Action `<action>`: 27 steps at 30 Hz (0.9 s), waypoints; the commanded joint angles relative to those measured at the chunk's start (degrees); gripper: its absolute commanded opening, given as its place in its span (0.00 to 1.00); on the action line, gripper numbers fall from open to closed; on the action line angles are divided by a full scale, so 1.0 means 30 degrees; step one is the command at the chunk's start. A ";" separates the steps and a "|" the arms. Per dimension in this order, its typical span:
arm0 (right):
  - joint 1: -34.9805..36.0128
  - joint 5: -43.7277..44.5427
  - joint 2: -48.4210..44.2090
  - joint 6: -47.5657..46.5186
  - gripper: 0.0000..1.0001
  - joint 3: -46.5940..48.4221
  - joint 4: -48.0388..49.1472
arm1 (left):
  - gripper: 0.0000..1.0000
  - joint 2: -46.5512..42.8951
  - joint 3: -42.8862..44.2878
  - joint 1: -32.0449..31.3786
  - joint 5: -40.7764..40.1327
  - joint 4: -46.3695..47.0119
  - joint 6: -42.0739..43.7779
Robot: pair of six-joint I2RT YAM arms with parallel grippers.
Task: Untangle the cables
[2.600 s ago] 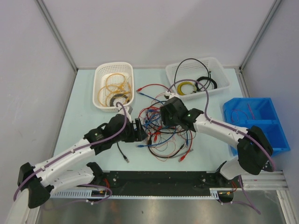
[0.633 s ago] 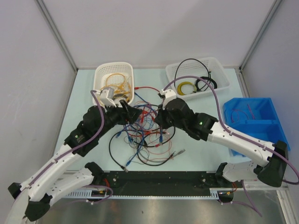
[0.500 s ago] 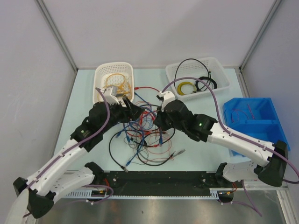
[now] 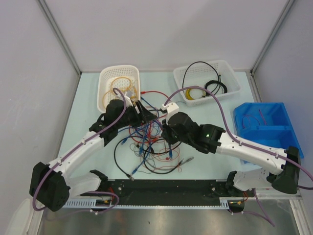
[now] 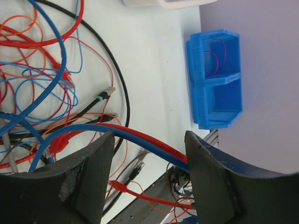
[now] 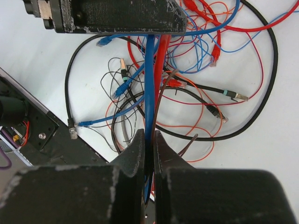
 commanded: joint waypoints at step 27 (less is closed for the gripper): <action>0.2085 0.3757 0.0637 -0.1393 0.00 -0.0010 0.0219 | 0.82 0.1836 0.0303 0.0642 0.6172 0.3512 -0.4048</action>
